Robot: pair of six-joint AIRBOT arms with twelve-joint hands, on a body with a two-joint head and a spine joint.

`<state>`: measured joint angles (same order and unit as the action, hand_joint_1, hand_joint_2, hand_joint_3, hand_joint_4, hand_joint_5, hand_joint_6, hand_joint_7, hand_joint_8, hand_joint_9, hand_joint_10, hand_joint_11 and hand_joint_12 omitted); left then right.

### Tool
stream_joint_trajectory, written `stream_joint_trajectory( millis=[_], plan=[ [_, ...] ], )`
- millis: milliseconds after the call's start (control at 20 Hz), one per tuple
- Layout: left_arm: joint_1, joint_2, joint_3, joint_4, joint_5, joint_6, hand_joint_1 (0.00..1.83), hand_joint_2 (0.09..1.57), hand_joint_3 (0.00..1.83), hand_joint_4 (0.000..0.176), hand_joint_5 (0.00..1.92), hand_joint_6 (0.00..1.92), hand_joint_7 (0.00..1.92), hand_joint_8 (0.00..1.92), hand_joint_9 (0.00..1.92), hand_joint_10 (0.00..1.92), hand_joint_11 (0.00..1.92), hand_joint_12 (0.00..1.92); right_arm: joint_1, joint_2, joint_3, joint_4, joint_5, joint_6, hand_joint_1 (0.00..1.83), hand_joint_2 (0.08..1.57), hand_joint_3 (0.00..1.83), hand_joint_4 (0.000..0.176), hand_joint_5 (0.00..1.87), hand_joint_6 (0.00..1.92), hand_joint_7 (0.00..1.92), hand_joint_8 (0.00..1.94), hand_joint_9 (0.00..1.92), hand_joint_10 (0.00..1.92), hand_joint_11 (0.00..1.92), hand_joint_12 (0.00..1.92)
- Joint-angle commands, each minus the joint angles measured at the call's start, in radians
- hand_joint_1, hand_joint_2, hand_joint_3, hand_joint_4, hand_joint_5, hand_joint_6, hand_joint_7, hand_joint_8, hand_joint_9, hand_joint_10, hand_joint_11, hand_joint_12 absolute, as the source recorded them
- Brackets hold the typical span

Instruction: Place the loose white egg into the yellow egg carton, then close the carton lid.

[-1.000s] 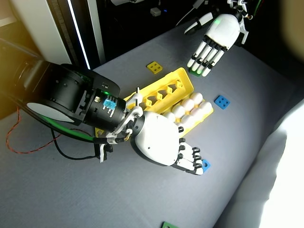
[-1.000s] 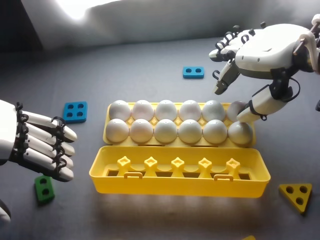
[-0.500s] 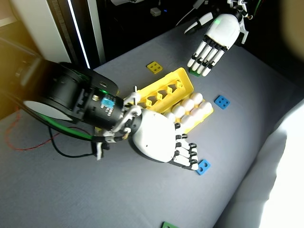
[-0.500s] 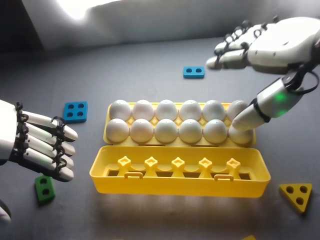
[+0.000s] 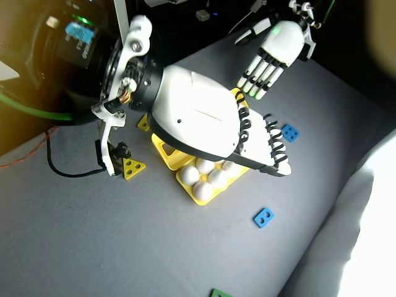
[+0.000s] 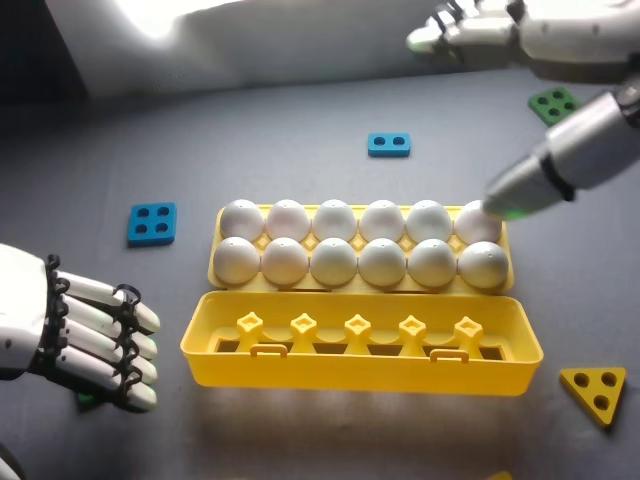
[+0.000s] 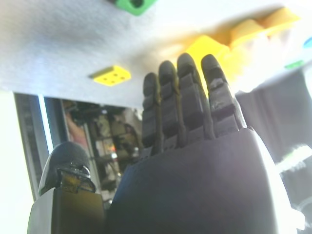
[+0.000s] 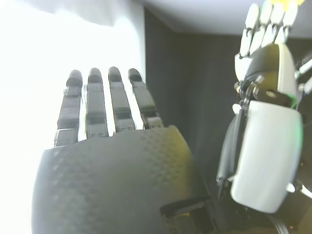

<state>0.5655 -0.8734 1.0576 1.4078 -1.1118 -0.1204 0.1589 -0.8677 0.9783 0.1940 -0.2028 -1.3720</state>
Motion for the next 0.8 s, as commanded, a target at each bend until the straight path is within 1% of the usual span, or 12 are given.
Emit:
stream_joint_trajectory(
  millis=[0, 100, 150, 300, 400, 450, 500, 550, 600, 650, 750],
  plan=[
    [-0.002, 0.005, 0.000, -0.067, -0.032, 0.001, 0.00, 1.13, 0.00, 0.000, 0.26, 0.00, 0.25, 0.00, 0.20, 0.00, 0.00, 0.30, 0.033, 0.019, 0.003, 0.007, 0.071, -0.016, 0.37, 0.85, 0.01, 0.000, 0.00, 0.00, 0.00, 0.00, 0.00, 0.00, 0.00, 0.00],
    [-0.002, 0.000, -0.015, -0.067, -0.006, 0.001, 0.00, 1.14, 0.00, 0.000, 0.23, 0.00, 0.24, 0.00, 0.19, 0.00, 0.00, 0.28, 0.048, 0.025, 0.014, 0.007, 0.053, -0.052, 0.36, 0.87, 0.01, 0.000, 0.00, 0.00, 0.00, 0.00, 0.01, 0.00, 0.02, 0.01],
    [-0.002, -0.001, -0.022, -0.067, 0.005, 0.000, 0.00, 1.14, 0.00, 0.000, 0.19, 0.00, 0.19, 0.00, 0.15, 0.00, 0.00, 0.21, 0.050, 0.025, 0.028, 0.007, 0.054, -0.070, 0.37, 0.88, 0.02, 0.000, 0.00, 0.00, 0.00, 0.00, 0.00, 0.00, 0.00, 0.00],
    [-0.001, -0.006, -0.032, -0.067, 0.022, -0.003, 0.00, 1.14, 0.00, 0.000, 0.11, 0.00, 0.11, 0.00, 0.09, 0.00, 0.00, 0.09, 0.048, 0.021, 0.075, 0.019, 0.061, -0.076, 0.39, 0.87, 0.01, 0.000, 0.00, 0.00, 0.00, 0.00, 0.03, 0.01, 0.03, 0.01],
    [0.003, -0.008, -0.040, -0.067, 0.029, -0.003, 0.00, 1.14, 0.00, 0.000, 0.06, 0.00, 0.06, 0.00, 0.04, 0.00, 0.00, 0.01, 0.053, 0.021, 0.108, 0.281, 0.042, -0.301, 0.32, 0.88, 0.01, 0.000, 0.00, 0.00, 0.00, 0.00, 0.02, 0.01, 0.01, 0.01],
    [0.006, -0.009, -0.045, -0.067, 0.033, -0.003, 0.00, 1.14, 0.00, 0.000, 0.05, 0.00, 0.05, 0.00, 0.04, 0.00, 0.00, 0.00, 0.074, 0.022, 0.126, 0.498, -0.030, -0.491, 0.30, 0.89, 0.02, 0.000, 0.00, 0.00, 0.00, 0.00, 0.00, 0.00, 0.00, 0.00],
    [0.009, -0.009, -0.050, -0.067, 0.035, -0.003, 0.00, 1.14, 0.00, 0.000, 0.05, 0.00, 0.05, 0.00, 0.04, 0.00, 0.00, 0.00, 0.093, 0.025, 0.137, 0.683, -0.114, -0.655, 0.30, 0.89, 0.02, 0.000, 0.00, 0.00, 0.00, 0.00, 0.00, 0.00, 0.00, 0.00],
    [0.012, -0.010, -0.054, -0.066, 0.038, -0.003, 0.00, 1.13, 0.00, 0.000, 0.03, 0.00, 0.04, 0.00, 0.03, 0.00, 0.00, 0.00, 0.108, 0.033, 0.140, 0.772, -0.175, -0.746, 0.30, 0.90, 0.01, 0.000, 0.00, 0.00, 0.00, 0.00, 0.00, 0.00, 0.00, 0.00],
    [0.016, -0.011, -0.058, -0.066, 0.042, -0.001, 0.00, 1.13, 0.00, 0.000, 0.03, 0.00, 0.04, 0.00, 0.03, 0.00, 0.00, 0.00, 0.125, 0.040, 0.140, 0.788, -0.223, -0.777, 0.30, 0.90, 0.01, 0.000, 0.00, 0.00, 0.00, 0.00, 0.00, 0.00, 0.00, 0.00],
    [0.020, -0.012, -0.062, -0.066, 0.043, 0.002, 0.00, 1.14, 0.00, 0.000, 0.02, 0.00, 0.03, 0.00, 0.02, 0.00, 0.00, 0.00, 0.135, 0.048, 0.140, 0.788, -0.253, -0.787, 0.27, 0.91, 0.02, 0.000, 0.00, 0.00, 0.00, 0.00, 0.00, 0.00, 0.00, 0.00],
    [0.028, -0.014, -0.070, -0.066, 0.049, 0.004, 0.00, 1.13, 0.00, 0.000, 0.00, 0.00, 0.03, 0.00, 0.01, 0.00, 0.00, 0.00, 0.160, 0.078, 0.139, 0.788, -0.283, -0.786, 0.26, 0.90, 0.01, 0.000, 0.00, 0.00, 0.00, 0.00, 0.00, 0.00, 0.00, 0.00]
  ],
)
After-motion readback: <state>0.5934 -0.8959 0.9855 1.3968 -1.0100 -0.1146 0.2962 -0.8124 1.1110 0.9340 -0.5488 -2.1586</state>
